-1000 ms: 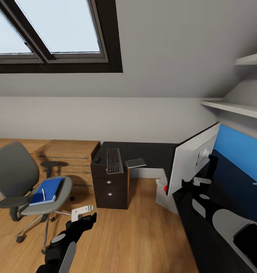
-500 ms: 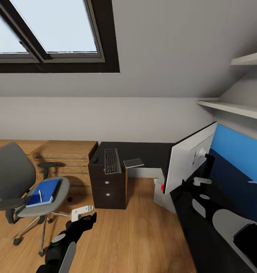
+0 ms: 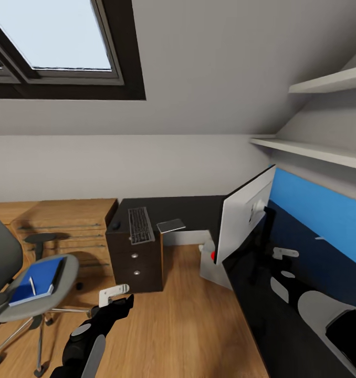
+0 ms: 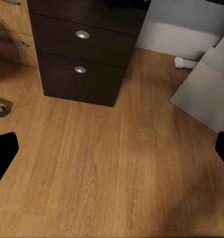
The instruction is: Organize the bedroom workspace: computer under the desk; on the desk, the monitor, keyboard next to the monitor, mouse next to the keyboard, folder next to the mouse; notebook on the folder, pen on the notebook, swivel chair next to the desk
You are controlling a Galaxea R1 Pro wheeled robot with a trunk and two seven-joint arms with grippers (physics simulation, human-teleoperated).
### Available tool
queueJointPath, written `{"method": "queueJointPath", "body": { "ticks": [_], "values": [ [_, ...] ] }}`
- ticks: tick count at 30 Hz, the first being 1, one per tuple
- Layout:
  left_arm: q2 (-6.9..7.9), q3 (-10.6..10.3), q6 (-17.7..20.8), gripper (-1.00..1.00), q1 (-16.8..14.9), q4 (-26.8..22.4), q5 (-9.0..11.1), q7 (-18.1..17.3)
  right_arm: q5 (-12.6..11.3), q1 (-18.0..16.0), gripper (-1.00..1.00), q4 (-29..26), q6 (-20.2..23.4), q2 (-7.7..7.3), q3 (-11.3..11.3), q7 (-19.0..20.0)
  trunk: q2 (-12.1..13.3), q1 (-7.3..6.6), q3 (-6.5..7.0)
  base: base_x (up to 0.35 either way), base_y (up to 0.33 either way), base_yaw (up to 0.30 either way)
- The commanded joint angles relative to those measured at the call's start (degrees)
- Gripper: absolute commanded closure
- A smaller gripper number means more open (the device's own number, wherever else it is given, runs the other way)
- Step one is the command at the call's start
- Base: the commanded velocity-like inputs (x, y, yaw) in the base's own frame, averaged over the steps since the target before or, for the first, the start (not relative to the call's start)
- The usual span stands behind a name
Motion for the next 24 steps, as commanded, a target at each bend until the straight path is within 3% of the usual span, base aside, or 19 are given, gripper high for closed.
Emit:
{"method": "queueJointPath", "body": {
  "ticks": [1,11,20,24],
  "values": [
    [0.01,-0.07,0.2,-1.0,-0.05,-0.08,0.61,0.51,-0.37,-0.03,-1.0,0.01,-0.28,-0.12,0.48,-0.29,-0.06,0.01,-0.08,0.0,0.013,-0.266],
    [0.01,-0.13,0.2,-1.0,-0.04,-0.08,0.61,0.51,-0.31,-0.03,-1.0,0.12,-1.04,-0.3,0.53,-0.33,-0.06,0.01,-0.08,0.042,0.003,-0.073],
    [0.01,-0.13,0.2,-1.0,-0.03,-0.08,0.58,0.51,-0.3,-0.03,-1.0,1.72,-3.26,-0.31,0.55,-0.46,-0.06,0.01,-0.08,0.197,0.033,-0.002],
    [0.01,-0.13,0.2,-1.0,-0.03,-0.05,0.55,0.51,-0.33,-0.03,-1.0,2.43,-3.36,-1.61,0.5,-1.39,-0.06,0.01,-0.08,0.257,0.047,0.0]
  ]
}}
